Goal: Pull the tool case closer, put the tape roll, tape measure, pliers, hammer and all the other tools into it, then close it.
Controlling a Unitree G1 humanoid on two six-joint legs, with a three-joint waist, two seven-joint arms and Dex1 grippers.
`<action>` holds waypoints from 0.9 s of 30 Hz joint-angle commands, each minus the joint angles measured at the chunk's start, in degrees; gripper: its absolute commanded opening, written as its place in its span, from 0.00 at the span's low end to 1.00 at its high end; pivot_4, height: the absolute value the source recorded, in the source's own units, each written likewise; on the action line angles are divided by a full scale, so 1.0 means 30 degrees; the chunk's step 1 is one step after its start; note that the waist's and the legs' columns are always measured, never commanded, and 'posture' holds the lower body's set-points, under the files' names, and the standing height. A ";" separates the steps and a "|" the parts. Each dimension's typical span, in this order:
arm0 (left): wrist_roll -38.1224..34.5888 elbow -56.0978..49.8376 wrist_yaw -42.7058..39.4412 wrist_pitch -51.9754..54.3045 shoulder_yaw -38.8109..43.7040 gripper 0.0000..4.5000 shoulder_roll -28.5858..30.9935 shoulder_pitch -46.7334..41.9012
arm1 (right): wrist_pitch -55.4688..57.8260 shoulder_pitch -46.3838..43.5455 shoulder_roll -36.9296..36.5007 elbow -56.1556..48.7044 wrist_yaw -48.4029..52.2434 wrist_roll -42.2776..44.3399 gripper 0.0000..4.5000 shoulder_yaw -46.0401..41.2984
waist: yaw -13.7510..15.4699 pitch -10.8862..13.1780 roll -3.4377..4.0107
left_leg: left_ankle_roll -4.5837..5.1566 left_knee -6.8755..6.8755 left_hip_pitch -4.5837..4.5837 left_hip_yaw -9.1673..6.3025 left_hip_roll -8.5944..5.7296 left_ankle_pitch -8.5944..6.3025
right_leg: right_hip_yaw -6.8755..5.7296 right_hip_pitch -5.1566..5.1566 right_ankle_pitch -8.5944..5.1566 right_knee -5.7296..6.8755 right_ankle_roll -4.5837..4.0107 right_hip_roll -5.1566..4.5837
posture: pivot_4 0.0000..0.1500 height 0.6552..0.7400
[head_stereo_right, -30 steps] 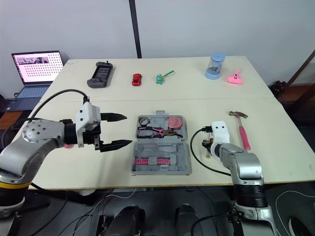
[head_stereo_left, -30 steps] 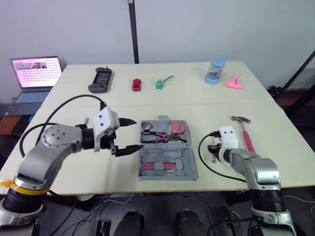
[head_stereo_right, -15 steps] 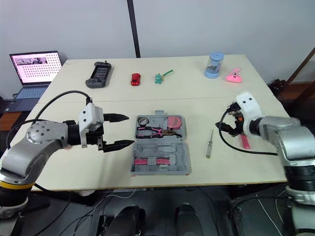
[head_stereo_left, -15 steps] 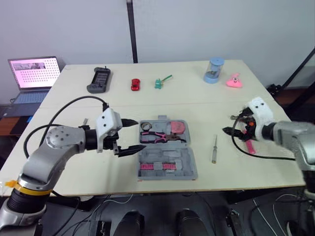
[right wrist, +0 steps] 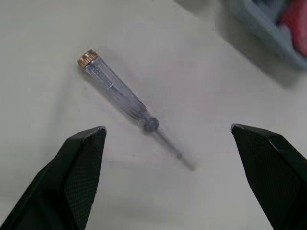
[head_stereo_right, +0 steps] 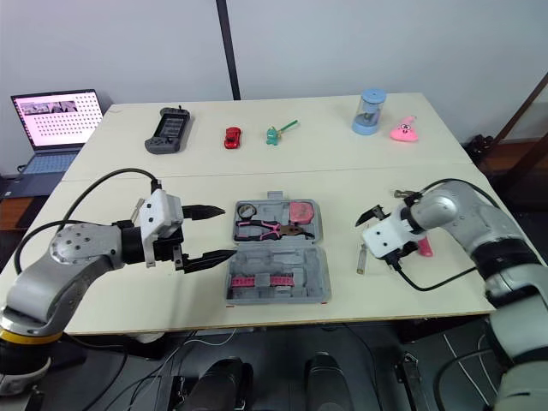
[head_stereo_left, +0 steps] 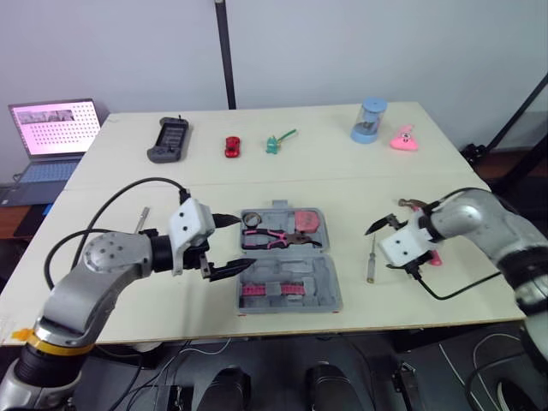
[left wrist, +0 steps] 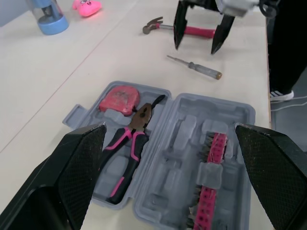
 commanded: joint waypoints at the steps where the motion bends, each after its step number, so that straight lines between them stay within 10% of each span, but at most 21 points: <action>1: -0.0278 -0.1027 0.0393 0.0206 0.0941 1.00 0.0328 0.0267 | -0.2062 -0.1125 0.0505 0.2046 -0.0705 -0.1591 0.98 0.0665 | 0.0060 0.0004 -0.0003 | -0.0068 0.0002 -0.0006 -0.0005 0.0004 0.0038 | 0.0001 0.0000 0.0000 0.0000 0.0000 -0.0006 | 1.00 0.24; 11: -0.0561 -0.2388 0.1271 0.1038 0.2051 1.00 0.0777 0.1377 | -0.3717 -0.4237 0.3044 0.6572 -0.3970 -0.6410 0.98 0.3363 | -0.0200 0.0003 -0.0007 | -0.0097 0.0004 -0.0005 -0.0016 -0.0009 0.0054 | 0.0006 -0.0004 -0.0001 0.0019 -0.0003 -0.0001 | 1.00 0.24; 14: -0.0663 -0.2703 0.1503 0.1210 0.2367 1.00 0.0896 0.1625 | -0.4065 -0.4909 0.3847 0.7400 -0.4459 -0.7097 0.79 0.3856 | -0.0228 -0.0007 -0.0024 | -0.0100 0.0007 -0.0001 -0.0016 -0.0009 0.0056 | 0.0006 -0.0003 0.0000 0.0027 -0.0004 0.0001 | 1.00 0.24; 21: -0.1084 -0.3272 0.2248 0.1589 0.2939 1.00 0.0793 0.1575 | -0.4364 -0.5690 0.4833 0.8355 -0.5236 -0.8412 0.01 0.4714 | -0.0351 -0.0033 -0.0070 | -0.0109 0.0010 0.0020 -0.0021 -0.0003 0.0061 | 0.0013 -0.0003 0.0002 0.0059 -0.0010 0.0018 | 1.00 0.24; 27: -0.1188 -0.3285 0.2345 0.1668 0.2775 1.00 0.0896 0.1530 | -0.4262 -0.5956 0.4604 0.8505 -0.4677 -0.7772 0.01 0.4128 | -0.0578 -0.0032 -0.0068 | -0.0120 0.0008 0.0025 -0.0033 -0.0003 0.0066 | 0.0018 -0.0004 0.0000 0.0080 -0.0015 0.0030 | 1.00 0.24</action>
